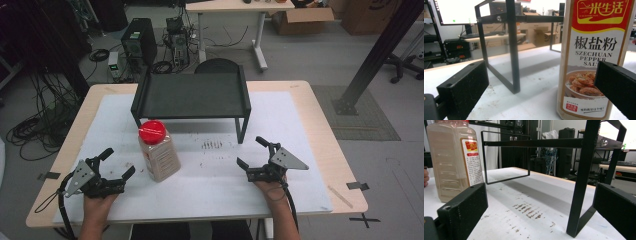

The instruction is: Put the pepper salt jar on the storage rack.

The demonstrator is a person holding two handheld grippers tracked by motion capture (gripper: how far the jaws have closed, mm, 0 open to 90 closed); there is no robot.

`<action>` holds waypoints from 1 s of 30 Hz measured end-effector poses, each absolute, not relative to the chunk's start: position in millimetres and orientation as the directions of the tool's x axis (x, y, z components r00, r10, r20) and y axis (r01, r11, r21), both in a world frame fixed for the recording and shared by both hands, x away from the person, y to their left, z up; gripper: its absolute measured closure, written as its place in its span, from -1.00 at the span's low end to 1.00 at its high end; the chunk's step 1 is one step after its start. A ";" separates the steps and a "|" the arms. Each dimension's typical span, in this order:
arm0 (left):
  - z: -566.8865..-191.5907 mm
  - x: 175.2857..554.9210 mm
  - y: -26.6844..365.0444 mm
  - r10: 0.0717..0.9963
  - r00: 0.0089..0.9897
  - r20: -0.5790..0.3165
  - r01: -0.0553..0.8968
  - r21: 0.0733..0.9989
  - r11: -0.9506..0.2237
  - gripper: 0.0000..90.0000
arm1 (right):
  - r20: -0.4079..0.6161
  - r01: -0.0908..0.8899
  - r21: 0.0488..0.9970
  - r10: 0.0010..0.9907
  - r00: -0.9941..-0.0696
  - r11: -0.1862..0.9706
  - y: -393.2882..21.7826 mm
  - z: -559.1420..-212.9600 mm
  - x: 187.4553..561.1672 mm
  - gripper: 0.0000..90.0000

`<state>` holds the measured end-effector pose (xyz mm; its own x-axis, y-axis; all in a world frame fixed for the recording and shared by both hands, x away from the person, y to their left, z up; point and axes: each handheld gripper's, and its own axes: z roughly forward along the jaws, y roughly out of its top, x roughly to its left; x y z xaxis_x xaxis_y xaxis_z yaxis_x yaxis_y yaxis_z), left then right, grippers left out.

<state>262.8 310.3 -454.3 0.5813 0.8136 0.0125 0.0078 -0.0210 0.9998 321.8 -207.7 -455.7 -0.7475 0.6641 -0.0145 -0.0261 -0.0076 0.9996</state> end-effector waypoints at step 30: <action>-430.3 260.0 308.6 0.793 0.606 -0.054 0.025 0.999 0.049 -0.99 | -0.014 -0.024 1.000 0.662 -0.750 -0.006 -207.5 -455.5 322.1 -1.00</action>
<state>260.0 308.6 -430.3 0.6065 0.7933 -0.0537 0.0246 0.0487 0.9985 322.1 -207.5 -455.5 -0.7498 0.6615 -0.0136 -0.0239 -0.0064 0.9997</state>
